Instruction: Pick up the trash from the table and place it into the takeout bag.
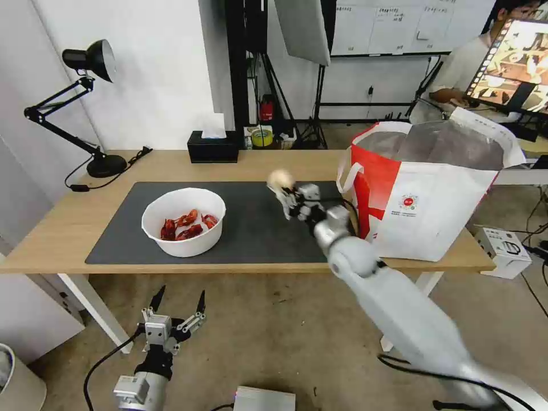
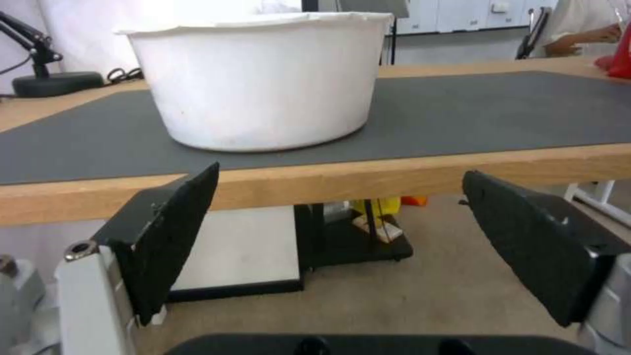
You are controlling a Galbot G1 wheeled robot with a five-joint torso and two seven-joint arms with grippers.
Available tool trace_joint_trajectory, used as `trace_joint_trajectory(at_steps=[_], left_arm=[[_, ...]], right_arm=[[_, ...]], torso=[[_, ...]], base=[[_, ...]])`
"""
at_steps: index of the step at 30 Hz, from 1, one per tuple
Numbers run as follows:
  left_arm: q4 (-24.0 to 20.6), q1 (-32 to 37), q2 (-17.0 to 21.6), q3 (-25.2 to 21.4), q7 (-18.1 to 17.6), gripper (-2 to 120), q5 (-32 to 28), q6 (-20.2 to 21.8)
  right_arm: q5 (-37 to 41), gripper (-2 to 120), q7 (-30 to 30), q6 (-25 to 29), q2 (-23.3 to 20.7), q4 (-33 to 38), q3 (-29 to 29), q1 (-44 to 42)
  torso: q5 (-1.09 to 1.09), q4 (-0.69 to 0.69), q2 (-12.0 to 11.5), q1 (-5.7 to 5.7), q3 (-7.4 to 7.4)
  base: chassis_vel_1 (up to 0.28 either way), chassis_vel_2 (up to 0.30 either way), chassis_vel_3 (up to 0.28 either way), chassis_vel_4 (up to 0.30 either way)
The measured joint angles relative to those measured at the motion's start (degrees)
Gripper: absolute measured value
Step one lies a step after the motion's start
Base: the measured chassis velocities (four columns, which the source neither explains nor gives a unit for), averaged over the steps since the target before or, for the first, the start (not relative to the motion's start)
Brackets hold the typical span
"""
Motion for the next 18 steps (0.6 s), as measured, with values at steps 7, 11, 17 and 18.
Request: trace_joint_trajectory(at_steps=[7, 11, 17, 18], left_arm=[[0.57, -1.29, 0.92, -0.02, 0.12, 100, -0.81, 0.94], [0.83, -2.11, 1.76, -0.07, 0.12, 100, -1.39, 1.69], [1.05, -2.54, 2.28, -0.06, 0.21, 100, -1.72, 2.00], [1.14, -2.55, 2.27, -0.02, 0.57, 100, -1.73, 2.01]], right_arm=[[0.97, 3, -3.16, 2.71, -3.98, 6.75, 8.64, -6.25], [4.65, 3, -4.31, 3.13, -6.47, 9.45, 14.25, -7.17], [11.51, 2, -2.39, 2.43, -11.30, 10.37, 20.62, -4.63], [12.40, 2, -1.31, 1.80, -11.97, 9.93, 21.56, -3.78]], torso=[[0.00, 0.01, 0.00, 0.00, 0.00], [0.00, 0.01, 0.00, 0.00, 0.00], [-0.01, 0.01, 0.00, 0.01, 0.00], [-0.01, 0.01, 0.00, 0.01, 0.00]], base=[[0.000, 0.000, 0.000, 0.000], [0.000, 0.000, 0.000, 0.000], [0.000, 0.000, 0.000, 0.000], [0.000, 0.000, 0.000, 0.000]])
